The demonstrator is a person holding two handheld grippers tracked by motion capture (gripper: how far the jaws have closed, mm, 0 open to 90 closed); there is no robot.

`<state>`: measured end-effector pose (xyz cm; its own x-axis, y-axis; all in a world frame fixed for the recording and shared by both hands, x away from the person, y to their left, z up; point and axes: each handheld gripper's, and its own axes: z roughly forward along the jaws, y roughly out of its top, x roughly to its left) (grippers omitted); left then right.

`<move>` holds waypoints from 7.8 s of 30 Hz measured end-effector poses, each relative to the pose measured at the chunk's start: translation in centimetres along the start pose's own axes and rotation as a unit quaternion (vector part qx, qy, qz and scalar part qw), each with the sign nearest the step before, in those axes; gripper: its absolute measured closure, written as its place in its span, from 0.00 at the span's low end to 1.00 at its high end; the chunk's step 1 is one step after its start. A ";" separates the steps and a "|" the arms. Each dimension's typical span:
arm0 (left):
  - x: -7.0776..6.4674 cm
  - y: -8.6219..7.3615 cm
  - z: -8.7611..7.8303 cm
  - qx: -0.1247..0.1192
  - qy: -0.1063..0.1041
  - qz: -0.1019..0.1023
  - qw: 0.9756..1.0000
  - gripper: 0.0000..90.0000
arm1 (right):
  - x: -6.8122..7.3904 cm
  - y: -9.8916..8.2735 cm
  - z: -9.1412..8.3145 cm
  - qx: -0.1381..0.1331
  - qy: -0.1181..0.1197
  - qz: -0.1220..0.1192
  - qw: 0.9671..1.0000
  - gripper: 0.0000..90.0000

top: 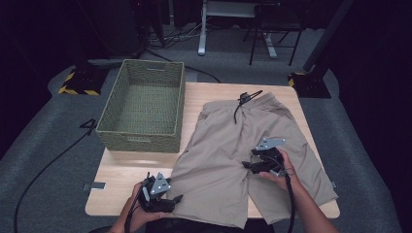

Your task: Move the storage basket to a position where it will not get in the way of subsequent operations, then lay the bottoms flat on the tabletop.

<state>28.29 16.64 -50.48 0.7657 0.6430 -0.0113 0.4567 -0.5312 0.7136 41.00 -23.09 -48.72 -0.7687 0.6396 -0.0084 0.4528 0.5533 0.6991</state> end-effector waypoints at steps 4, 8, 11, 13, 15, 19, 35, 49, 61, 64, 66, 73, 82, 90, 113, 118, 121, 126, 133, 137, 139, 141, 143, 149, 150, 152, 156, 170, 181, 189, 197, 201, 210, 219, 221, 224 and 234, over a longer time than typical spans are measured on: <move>0.1 0.1 0.0 0.002 0.001 -0.003 1.000 0.30 | -0.7 0.1 -1.7 -0.053 0.009 0.011 0.998 0.38; 0.1 0.1 0.1 0.002 0.001 -0.003 1.000 0.30 | -2.1 -0.1 -3.3 -0.075 -0.026 0.029 0.996 0.38; 0.1 0.1 0.1 0.002 0.001 -0.003 1.000 0.30 | -3.5 -0.6 -4.0 -0.073 -0.067 0.062 0.993 0.38; 0.1 0.1 0.1 0.002 0.001 -0.003 1.000 0.30 | -4.1 -1.0 -3.8 -0.058 -0.098 0.058 0.992 0.37; 0.1 0.1 0.1 0.002 0.004 -0.003 1.000 0.29 | -4.9 -1.7 -3.3 -0.035 -0.123 0.058 0.990 0.37; 0.2 0.1 0.1 0.004 0.005 -0.006 1.000 0.28 | -5.9 -2.6 -2.3 -0.005 -0.125 0.070 0.990 0.37; 1.2 0.8 -0.6 -0.007 0.034 -0.052 0.998 0.21 | -3.9 1.8 -1.1 -0.059 -0.073 0.060 0.994 0.38; 1.4 2.7 2.7 0.015 0.021 -0.028 0.999 0.18 | -9.4 1.2 2.7 -0.008 -0.108 0.106 0.988 0.43; 0.9 4.3 3.8 0.026 0.001 -0.011 1.000 0.18 | -11.7 -0.6 -0.2 0.032 -0.139 0.115 0.983 0.42; 1.2 4.0 3.0 0.012 -0.011 -0.026 1.000 0.18 | -11.1 0.8 -0.4 0.029 -0.150 0.096 0.984 0.39; 1.4 3.8 2.6 0.011 0.000 -0.027 1.000 0.18 | -10.7 2.4 -0.7 0.000 -0.140 0.104 0.985 0.39; 1.7 3.4 2.9 0.021 -0.001 -0.030 0.999 0.18 | -8.9 7.6 0.1 -0.047 -0.124 0.097 0.986 0.36; 0.6 3.6 3.4 0.019 -0.003 -0.011 1.000 0.18 | -5.5 12.4 6.3 -0.028 -0.091 0.061 0.994 0.35; -0.7 3.8 3.7 0.020 -0.023 0.016 0.999 0.20 | -3.3 14.0 10.7 -0.002 -0.070 0.050 0.996 0.35; 0.5 3.6 2.9 0.004 -0.001 -0.005 1.000 0.81 | -3.7 13.6 12.7 0.059 -0.049 0.065 0.995 0.98; 0.9 3.3 2.4 0.011 -0.003 -0.007 1.000 0.91 | -3.1 14.7 13.0 0.065 -0.043 0.046 0.996 0.99; 1.3 3.1 2.0 0.015 0.004 -0.008 1.000 0.93 | -2.7 15.6 12.7 0.052 -0.038 0.038 0.997 0.99; 1.0 3.1 1.1 -0.012 -0.016 -0.012 1.000 0.94 | -1.7 17.5 11.8 0.028 -0.037 0.021 0.999 0.99; -0.9 5.2 0.2 -0.051 -0.037 0.015 0.998 0.95 | -1.8 18.3 8.7 0.001 -0.037 0.006 0.999 0.99; -1.7 7.5 0.1 -0.073 -0.056 0.032 0.995 0.95 | -2.6 17.9 6.3 -0.017 -0.043 0.009 0.999 0.99; -2.3 9.0 0.1 -0.087 -0.062 0.044 0.993 0.95 | -3.1 17.5 4.9 -0.025 -0.045 0.014 0.999 0.99; -2.8 10.1 0.0 -0.094 -0.068 0.056 0.992 0.95 | -3.9 16.8 3.2 -0.034 -0.053 0.016 0.998 0.99; -3.4 11.2 -0.1 -0.103 -0.075 0.068 0.990 0.95 | -4.4 16.4 2.0 -0.040 -0.056 0.021 0.997 0.99; -6.2 13.9 1.2 -0.096 -0.086 0.118 0.985 0.94 | -6.3 14.1 -2.2 -0.044 -0.086 0.025 0.995 0.99; -6.5 14.1 1.5 -0.093 -0.087 0.124 0.984 0.94 | -6.6 13.5 -2.8 -0.043 -0.092 0.027 0.994 0.99; -7.6 14.9 2.6 -0.086 -0.096 0.140 0.982 0.94 | -7.4 12.3 -3.7 -0.045 -0.103 0.037 0.993 0.99; -9.2 16.1 5.1 -0.064 -0.110 0.167 0.978 0.94 | -9.2 9.6 -5.0 -0.041 -0.115 0.066 0.990 0.99; -10.0 14.3 13.1 0.027 -0.133 0.157 0.978 0.93 | -13.6 0.3 -1.1 0.062 -0.134 0.119 0.982 0.99; -4.6 11.0 9.8 0.027 -0.083 0.123 0.989 0.94 | -11.8 1.2 0.7 0.050 -0.120 0.110 0.985 0.99; -0.1 7.4 5.8 0.035 -0.049 0.078 0.995 0.94 | -7.5 5.2 4.6 0.050 -0.086 0.080 0.992 0.99; 3.2 4.5 2.6 0.045 -0.012 0.038 0.998 0.94 | -4.4 9.7 9.0 0.051 -0.074 0.079 0.993 0.99; 3.7 3.4 1.1 0.035 0.012 0.005 0.999 0.67 | -3.2 11.0 9.5 0.052 -0.089 0.059 0.993 0.78; 4.1 0.8 -1.9 0.002 0.025 -0.062 0.998 0.31 | -2.1 12.9 6.4 -0.051 -0.063 0.054 0.995 0.31; 3.3 0.7 -0.2 0.022 0.013 -0.049 0.998 0.34 | 1.6 15.4 9.0 -0.065 -0.073 0.025 0.995 0.22; 3.1 0.7 -0.1 0.019 0.019 -0.044 0.999 0.33 | 1.6 15.5 9.9 -0.049 -0.097 0.025 0.994 0.24; 3.0 0.8 0.0 0.014 0.025 -0.043 0.999 0.41 | 1.1 15.3 11.0 -0.025 -0.118 0.030 0.992 0.41; 2.8 1.8 0.0 0.016 0.044 -0.022 0.999 0.95 | -2.2 15.2 7.7 -0.022 -0.129 0.026 0.991 0.93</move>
<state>31.26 17.48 -49.21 0.7016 0.7123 0.0203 0.5047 -0.5168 0.6915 53.06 -11.97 -43.62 -0.6005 0.7855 -0.1497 0.4644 0.4950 0.7344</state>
